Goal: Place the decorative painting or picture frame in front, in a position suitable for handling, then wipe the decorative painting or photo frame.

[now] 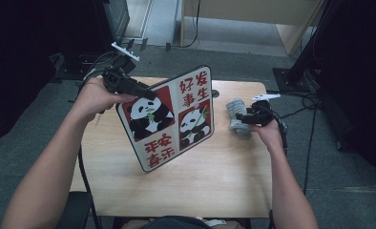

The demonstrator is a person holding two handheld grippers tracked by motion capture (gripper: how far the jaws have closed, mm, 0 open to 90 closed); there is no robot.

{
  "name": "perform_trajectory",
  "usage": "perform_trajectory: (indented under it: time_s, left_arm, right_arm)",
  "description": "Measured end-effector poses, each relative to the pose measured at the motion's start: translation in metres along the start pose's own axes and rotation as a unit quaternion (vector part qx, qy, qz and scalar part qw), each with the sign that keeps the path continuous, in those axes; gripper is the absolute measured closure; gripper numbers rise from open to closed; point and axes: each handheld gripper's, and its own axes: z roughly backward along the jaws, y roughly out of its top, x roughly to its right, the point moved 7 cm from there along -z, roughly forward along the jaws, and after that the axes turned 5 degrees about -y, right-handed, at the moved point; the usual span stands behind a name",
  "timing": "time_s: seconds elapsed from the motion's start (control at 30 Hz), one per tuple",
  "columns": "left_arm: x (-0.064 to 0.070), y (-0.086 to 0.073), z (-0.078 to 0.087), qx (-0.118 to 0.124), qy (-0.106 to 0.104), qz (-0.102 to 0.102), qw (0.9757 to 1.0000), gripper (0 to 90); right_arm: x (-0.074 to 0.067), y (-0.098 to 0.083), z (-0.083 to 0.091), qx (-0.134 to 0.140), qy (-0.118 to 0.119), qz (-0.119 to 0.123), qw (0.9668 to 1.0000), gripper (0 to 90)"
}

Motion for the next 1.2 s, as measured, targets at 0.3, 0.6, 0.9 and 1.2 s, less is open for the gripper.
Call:
perform_trajectory:
  time_s: [0.3, 0.6, 0.9, 1.2]
  left_arm:
    - [0.006, -0.014, 0.002, 0.012, -0.016, 0.0, 0.9998, 41.2]
    - [0.009, -0.027, 0.005, 0.03, -0.013, -0.001, 0.9995, 37.6]
    - [0.01, -0.036, 0.009, 0.038, -0.014, 0.002, 0.9992, 35.4]
    - [0.002, -0.048, 0.01, 0.06, -0.01, 0.017, 0.998, 36.2]
  right_arm:
    - [0.01, -0.001, -0.033, -0.022, -0.018, -0.033, 0.9991, 40.0]
    - [0.017, -0.015, -0.054, -0.058, -0.042, -0.041, 0.9965, 43.9]
    - [0.015, -0.017, -0.059, -0.071, -0.03, -0.043, 0.9961, 66.4]
    - [0.005, -0.001, -0.042, -0.058, 0.01, -0.044, 0.9973, 69.0]
